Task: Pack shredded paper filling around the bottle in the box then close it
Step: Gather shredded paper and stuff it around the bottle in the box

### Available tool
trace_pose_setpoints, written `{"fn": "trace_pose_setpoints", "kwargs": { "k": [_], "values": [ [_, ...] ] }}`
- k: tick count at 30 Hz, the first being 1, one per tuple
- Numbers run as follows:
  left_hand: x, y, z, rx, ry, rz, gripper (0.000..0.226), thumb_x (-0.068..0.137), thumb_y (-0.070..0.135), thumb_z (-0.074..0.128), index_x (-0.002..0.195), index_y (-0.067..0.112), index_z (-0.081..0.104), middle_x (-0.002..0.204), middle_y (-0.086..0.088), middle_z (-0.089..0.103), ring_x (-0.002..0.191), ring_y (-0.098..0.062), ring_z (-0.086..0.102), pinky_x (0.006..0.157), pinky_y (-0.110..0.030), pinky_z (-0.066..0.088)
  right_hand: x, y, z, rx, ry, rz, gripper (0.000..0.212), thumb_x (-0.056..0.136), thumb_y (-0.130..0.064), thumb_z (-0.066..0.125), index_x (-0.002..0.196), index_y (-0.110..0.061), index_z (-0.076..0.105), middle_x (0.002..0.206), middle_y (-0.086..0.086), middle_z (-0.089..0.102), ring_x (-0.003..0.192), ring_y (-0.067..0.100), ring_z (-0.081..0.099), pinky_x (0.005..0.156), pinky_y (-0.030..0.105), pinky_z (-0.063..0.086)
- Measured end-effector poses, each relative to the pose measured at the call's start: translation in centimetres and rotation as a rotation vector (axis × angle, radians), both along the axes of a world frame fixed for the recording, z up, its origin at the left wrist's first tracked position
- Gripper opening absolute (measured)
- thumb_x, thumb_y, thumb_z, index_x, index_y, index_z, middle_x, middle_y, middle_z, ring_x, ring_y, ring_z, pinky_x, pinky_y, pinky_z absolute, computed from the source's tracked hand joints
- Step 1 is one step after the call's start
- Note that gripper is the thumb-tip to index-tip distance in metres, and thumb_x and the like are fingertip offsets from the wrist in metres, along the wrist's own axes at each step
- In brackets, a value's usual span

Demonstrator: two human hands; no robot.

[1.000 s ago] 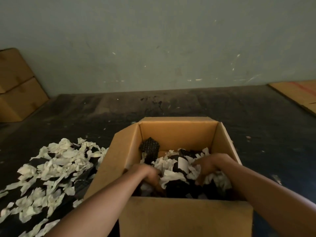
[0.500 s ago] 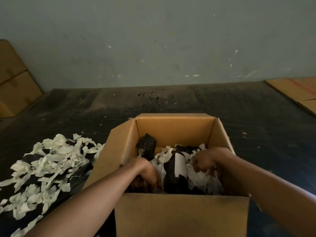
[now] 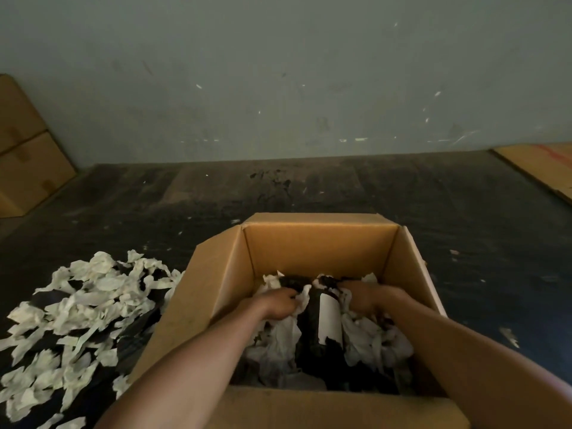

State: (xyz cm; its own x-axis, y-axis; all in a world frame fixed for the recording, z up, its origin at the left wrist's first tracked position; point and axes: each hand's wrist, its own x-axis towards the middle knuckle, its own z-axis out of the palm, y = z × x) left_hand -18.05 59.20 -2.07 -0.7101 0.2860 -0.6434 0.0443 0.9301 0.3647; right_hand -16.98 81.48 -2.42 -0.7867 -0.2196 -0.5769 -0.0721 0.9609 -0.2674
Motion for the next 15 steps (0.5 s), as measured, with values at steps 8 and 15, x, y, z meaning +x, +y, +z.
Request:
{"fn": "trace_pose_setpoints", "kwargs": {
  "k": [8,15],
  "values": [
    [3.5,-0.8,3.7,-0.178,-0.143,-0.149,0.031,0.099,0.034,0.049,0.121,0.016,0.06,0.115,-0.005,0.06,0.098,-0.022,0.058,0.08,-0.035,0.049,4.5,-1.4,7.3,0.225,-0.429,0.078,0.039,0.094,-0.028,0.058,0.131,-0.019,0.053,0.128,0.008,0.058,0.109,0.027,0.06,0.086,0.038,0.054],
    [6.4,-0.2,1.8,-0.39,-0.272,-0.349,0.043,0.103,0.031,0.042,0.139,0.009,0.049,0.138,-0.013,0.051,0.126,-0.031,0.05,0.106,-0.043,0.042,6.8,-2.7,5.7,0.21,-0.464,0.151,0.041,0.095,-0.032,0.054,0.134,-0.018,0.054,0.12,0.007,0.06,0.104,0.024,0.063,0.087,0.039,0.054]
  ]
}}
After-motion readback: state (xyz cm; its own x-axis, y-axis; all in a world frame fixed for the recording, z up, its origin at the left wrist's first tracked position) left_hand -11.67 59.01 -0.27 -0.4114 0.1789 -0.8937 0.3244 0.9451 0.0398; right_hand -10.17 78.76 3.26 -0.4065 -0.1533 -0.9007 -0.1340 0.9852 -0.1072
